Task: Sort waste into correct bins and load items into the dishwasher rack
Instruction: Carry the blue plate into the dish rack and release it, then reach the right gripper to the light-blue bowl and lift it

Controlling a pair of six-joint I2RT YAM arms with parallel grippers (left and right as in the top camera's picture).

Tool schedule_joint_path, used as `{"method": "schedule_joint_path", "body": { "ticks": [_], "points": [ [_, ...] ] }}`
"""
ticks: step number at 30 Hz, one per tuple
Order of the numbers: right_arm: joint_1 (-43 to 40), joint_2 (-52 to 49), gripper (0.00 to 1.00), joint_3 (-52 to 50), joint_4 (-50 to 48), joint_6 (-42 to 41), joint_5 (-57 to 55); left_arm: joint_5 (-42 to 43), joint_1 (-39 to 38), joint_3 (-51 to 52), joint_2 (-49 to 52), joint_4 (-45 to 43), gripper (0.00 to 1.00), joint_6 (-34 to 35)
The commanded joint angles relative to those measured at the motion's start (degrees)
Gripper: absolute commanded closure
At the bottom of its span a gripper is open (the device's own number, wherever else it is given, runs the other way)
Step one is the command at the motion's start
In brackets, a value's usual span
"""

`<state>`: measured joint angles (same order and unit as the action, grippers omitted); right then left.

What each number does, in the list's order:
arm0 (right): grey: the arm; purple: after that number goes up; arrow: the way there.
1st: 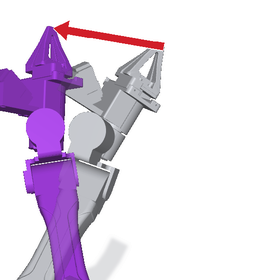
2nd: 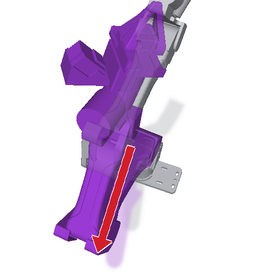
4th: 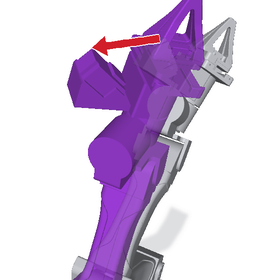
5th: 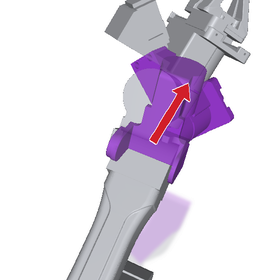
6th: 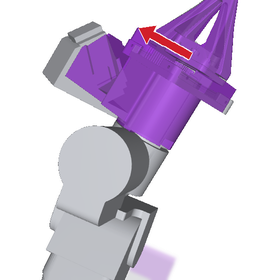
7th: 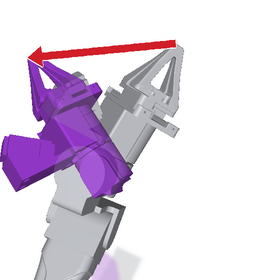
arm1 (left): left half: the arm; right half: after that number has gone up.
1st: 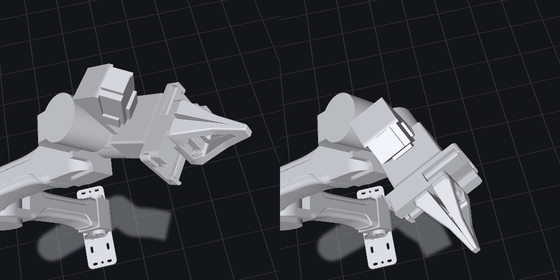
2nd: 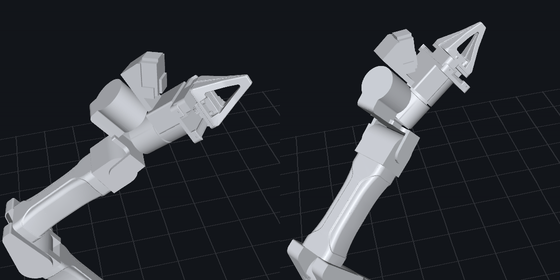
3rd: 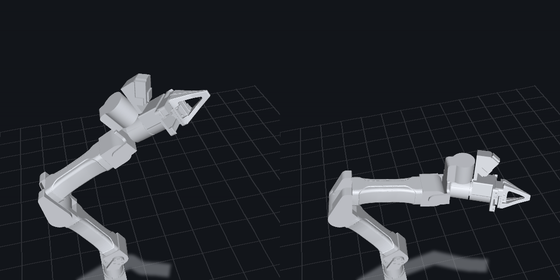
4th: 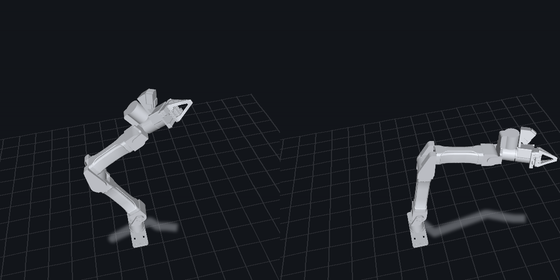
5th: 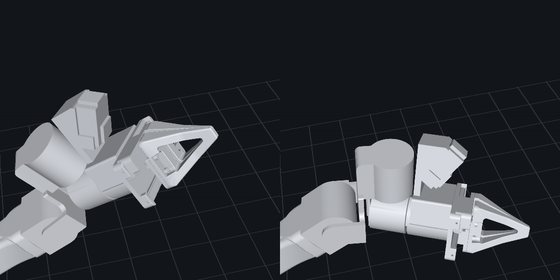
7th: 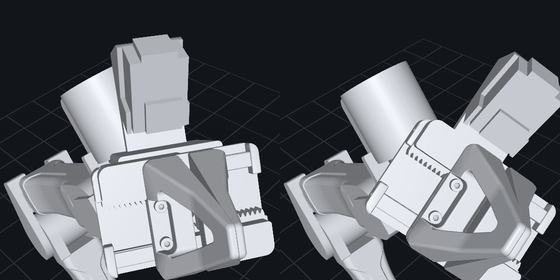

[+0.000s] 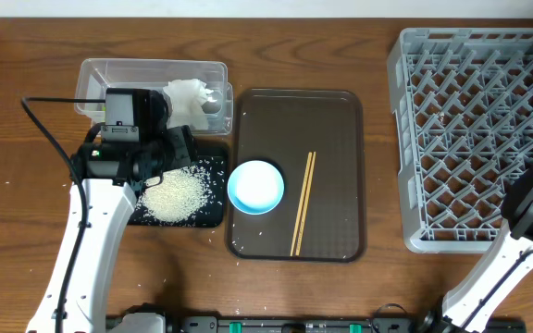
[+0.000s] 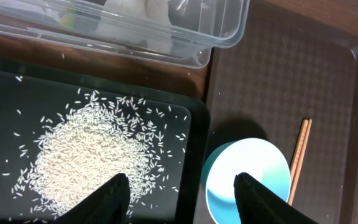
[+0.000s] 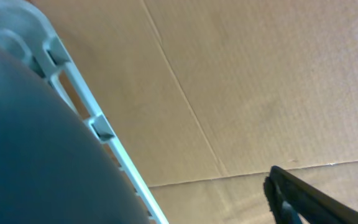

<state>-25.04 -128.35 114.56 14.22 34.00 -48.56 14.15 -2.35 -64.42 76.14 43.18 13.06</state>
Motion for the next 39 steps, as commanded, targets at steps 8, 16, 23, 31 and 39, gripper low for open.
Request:
{"method": "schedule_joint_path", "body": {
  "ticks": [8,16,23,31,39],
  "points": [
    [0.4,15.8,0.09,0.1,13.5,-10.2,28.5,-0.7,0.2,-0.3,-0.5,0.1,0.43,-0.3],
    [1.1,19.0,0.15,0.1,26.8,-21.8,48.2,-0.7,0.2,-0.3,-0.5,0.1,0.43,-0.3],
    [5.2,19.0,0.15,0.1,35.9,-24.1,52.3,-0.7,0.2,-0.3,-0.5,0.1,0.43,-0.3],
    [14.7,19.0,0.12,0.1,45.0,-24.1,59.1,-0.8,0.2,-0.3,-0.5,1.3,0.43,-0.4],
    [26.2,18.5,0.18,0.0,52.3,-25.7,70.0,-1.9,0.2,-0.3,-0.5,3.9,0.42,-0.4]
  ]
}}
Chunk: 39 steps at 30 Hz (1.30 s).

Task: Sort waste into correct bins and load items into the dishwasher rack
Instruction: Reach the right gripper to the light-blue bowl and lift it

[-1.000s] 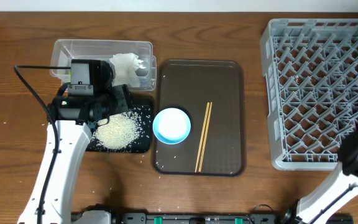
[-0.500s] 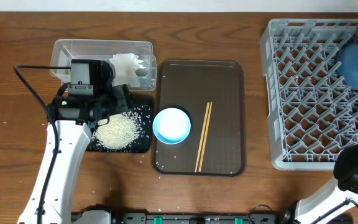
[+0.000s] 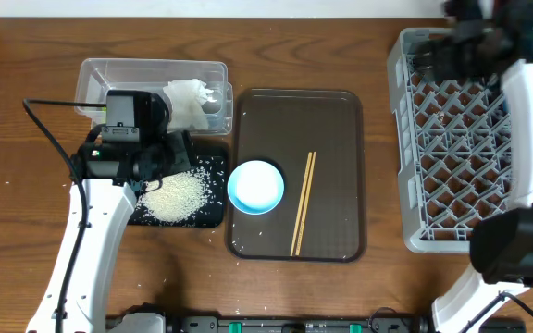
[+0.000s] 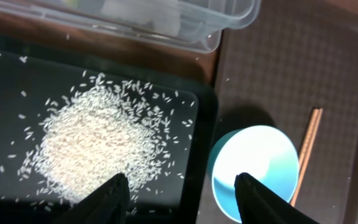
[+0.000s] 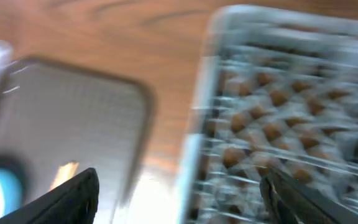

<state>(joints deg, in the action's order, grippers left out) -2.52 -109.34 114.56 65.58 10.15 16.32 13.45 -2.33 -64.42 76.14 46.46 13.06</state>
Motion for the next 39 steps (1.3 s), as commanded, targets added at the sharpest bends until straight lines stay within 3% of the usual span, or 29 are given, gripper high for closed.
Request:
{"method": "schedule_joint_path", "body": {
  "ticks": [1,10,17,20,27,31,37,39],
  "points": [
    [5.2,-0.7,0.18,0.0,1.4,-2.2,5.1,-1.4,0.2,-0.3,-0.5,1.1,0.42,-0.4],
    [20.0,-6.5,0.19,0.0,7.0,-3.5,4.9,-8.3,0.2,-0.3,-0.5,6.7,0.42,-0.3],
    [28.2,-14.0,0.30,0.0,9.0,-5.9,4.5,-8.4,0.2,-0.3,-0.5,7.0,0.42,-0.3],
    [30.6,-16.6,0.39,0.0,9.3,-6.6,4.5,-8.4,0.2,-0.3,-0.5,7.0,0.42,-0.3],
    [34.3,-22.6,0.45,0.0,9.9,-8.3,3.0,-8.4,0.2,-0.3,-0.5,7.0,0.41,-0.3],
    [35.6,-25.5,0.62,0.0,10.0,-8.8,2.9,-8.4,0.2,-0.3,-0.5,7.0,0.41,-0.3],
    [36.0,-26.8,0.76,0.0,8.3,-10.6,-0.7,-8.4,0.2,-0.3,-0.5,7.1,0.41,-0.3],
    [36.0,-26.8,0.91,0.0,7.9,-10.6,-0.7,-8.4,0.2,-0.3,-0.5,7.0,0.41,-0.3]
  ]
}}
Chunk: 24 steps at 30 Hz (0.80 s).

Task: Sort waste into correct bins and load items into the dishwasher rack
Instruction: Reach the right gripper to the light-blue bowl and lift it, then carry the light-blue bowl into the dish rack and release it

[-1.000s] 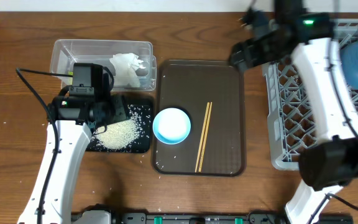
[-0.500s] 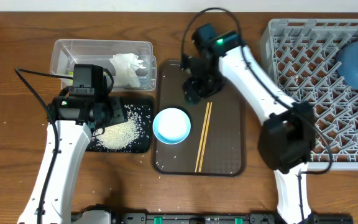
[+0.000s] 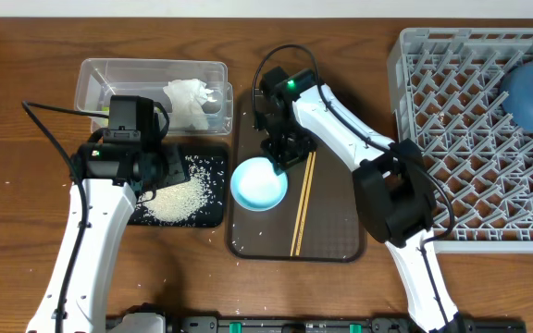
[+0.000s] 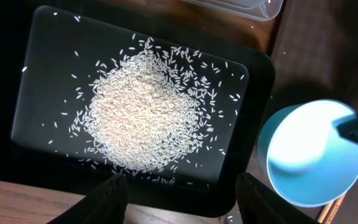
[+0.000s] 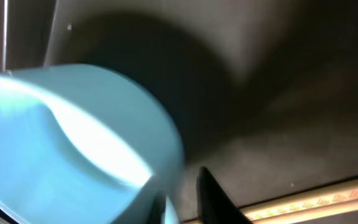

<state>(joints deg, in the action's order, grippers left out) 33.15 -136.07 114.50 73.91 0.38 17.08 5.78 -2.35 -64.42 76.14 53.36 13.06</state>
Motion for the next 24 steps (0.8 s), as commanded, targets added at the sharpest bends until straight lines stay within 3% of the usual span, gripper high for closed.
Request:
{"method": "schedule_joint_path", "body": {
  "ticks": [1,8,15,19,24],
  "points": [
    [0.3,0.0,0.97,0.0,-0.5,-0.8,-1.5,-0.7,0.2,-0.3,-0.5,0.2,0.41,-0.3],
    [-1.9,0.9,0.99,0.8,-0.9,-0.6,-2.3,-0.7,0.2,-0.3,-0.5,0.2,0.41,-0.3],
    [-11.4,10.6,0.99,2.8,-3.3,-0.6,-10.3,-0.7,0.2,-0.3,-0.5,0.1,0.41,-0.3],
    [-18.4,17.8,0.99,2.8,-8.5,-0.5,-21.2,-0.7,0.2,-0.3,-0.5,-0.1,0.41,-0.3],
    [-25.9,22.5,0.99,2.8,-16.1,-0.5,-43.6,-0.7,0.2,-0.3,-0.5,-0.7,0.41,-0.3]
  ]
}}
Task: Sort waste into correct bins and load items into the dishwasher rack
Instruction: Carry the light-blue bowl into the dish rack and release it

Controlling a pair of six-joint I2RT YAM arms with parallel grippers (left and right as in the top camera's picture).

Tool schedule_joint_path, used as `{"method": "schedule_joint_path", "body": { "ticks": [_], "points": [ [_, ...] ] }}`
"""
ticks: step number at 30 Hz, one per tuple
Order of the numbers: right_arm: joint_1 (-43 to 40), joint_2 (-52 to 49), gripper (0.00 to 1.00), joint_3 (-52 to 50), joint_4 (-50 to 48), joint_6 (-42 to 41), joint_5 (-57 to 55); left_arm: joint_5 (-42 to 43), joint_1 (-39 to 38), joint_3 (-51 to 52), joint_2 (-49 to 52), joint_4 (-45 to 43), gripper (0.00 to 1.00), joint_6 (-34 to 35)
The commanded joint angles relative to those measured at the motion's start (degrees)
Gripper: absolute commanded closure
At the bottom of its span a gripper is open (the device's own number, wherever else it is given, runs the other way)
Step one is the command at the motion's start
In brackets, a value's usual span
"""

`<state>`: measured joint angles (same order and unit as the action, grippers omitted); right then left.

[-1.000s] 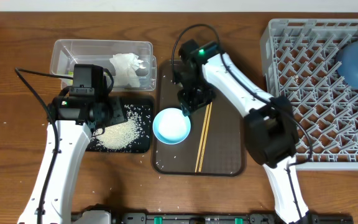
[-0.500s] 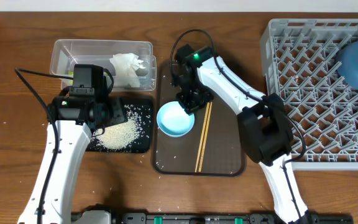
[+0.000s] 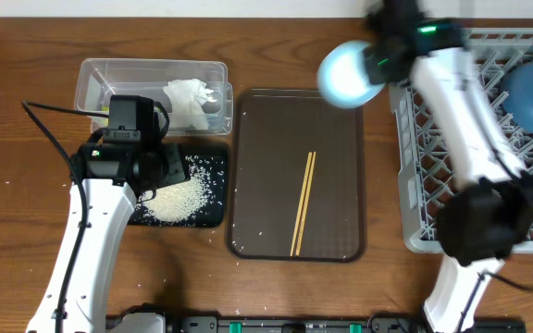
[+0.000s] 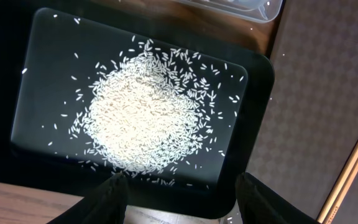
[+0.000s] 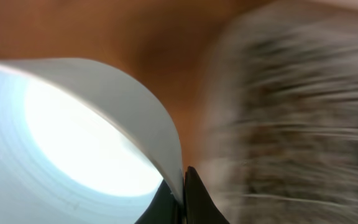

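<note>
My right gripper [image 3: 378, 60] is shut on the rim of a light blue bowl [image 3: 348, 74], which hangs over the far right corner of the brown tray [image 3: 257, 139], beside the grey dishwasher rack [image 3: 452, 139]. In the right wrist view the bowl [image 5: 73, 143] fills the left, its rim pinched between my fingers [image 5: 194, 193]; the rack [image 5: 291, 124] is a blur on the right. A pair of wooden chopsticks [image 3: 302, 203] lies on the tray. My left gripper [image 4: 182, 186] stands open over a black tray of rice [image 4: 142, 118].
A clear bin [image 3: 146, 79] holding crumpled white paper [image 3: 188, 97] stands behind the black tray [image 3: 206, 208]. A dark blue bowl and a pink cup sit at the rack's right side. Rice grains are scattered on the brown tray.
The blue bowl has left the brown tray: my right gripper was at its rim on the tray and now holds it raised at the tray's far right corner. The left arm has not moved.
The bowl sat on the tray next to the chopsticks while my right arm was off at the near right. Then that arm was over the rack's far left, then at the bowl's rim. Now it holds the bowl beside the rack. My left gripper stayed open over the rice.
</note>
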<state>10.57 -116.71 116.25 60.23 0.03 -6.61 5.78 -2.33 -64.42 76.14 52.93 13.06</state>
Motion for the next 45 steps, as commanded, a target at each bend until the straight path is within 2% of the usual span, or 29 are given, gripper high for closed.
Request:
{"method": "schedule_joint_path", "body": {
  "ticks": [1,6,9,15,26,31,37,45],
  "points": [
    [-4.4,3.2,0.99,1.0,-3.7,-0.2,-24.7,-0.7,0.2,-0.3,-0.5,-0.3,0.41,-0.3],
    [-8.5,2.4,0.99,-0.2,-11.0,-2.8,-50.5,-0.7,0.2,-0.3,-0.5,-0.5,0.41,-0.3],
    [-10.3,2.0,0.99,-1.7,-15.8,-2.8,-55.5,-0.7,0.2,-0.3,-0.5,-0.5,0.41,-0.3],
    [-13.9,-0.9,0.99,-3.1,-21.2,-2.8,-57.5,-0.7,0.2,-0.3,-0.5,-0.5,0.41,-0.3],
    [-16.5,-11.1,0.99,-3.1,-20.9,-2.7,-60.7,-0.7,0.2,-0.3,-0.5,-0.5,0.41,-0.3],
    [-15.9,-14.3,0.99,-3.1,-19.4,-3.5,-60.6,-0.7,0.2,-0.3,-0.5,-0.5,0.41,-0.3],
    [-14.6,-15.6,0.99,-3.1,-15.5,-8.5,-60.0,-0.7,0.2,-0.3,-0.5,-0.5,0.41,-0.3],
    [-12.0,-15.6,0.99,-3.1,-8.8,-8.8,-50.0,-0.7,0.2,-0.3,-0.5,-0.5,0.41,-0.3]
  ]
}}
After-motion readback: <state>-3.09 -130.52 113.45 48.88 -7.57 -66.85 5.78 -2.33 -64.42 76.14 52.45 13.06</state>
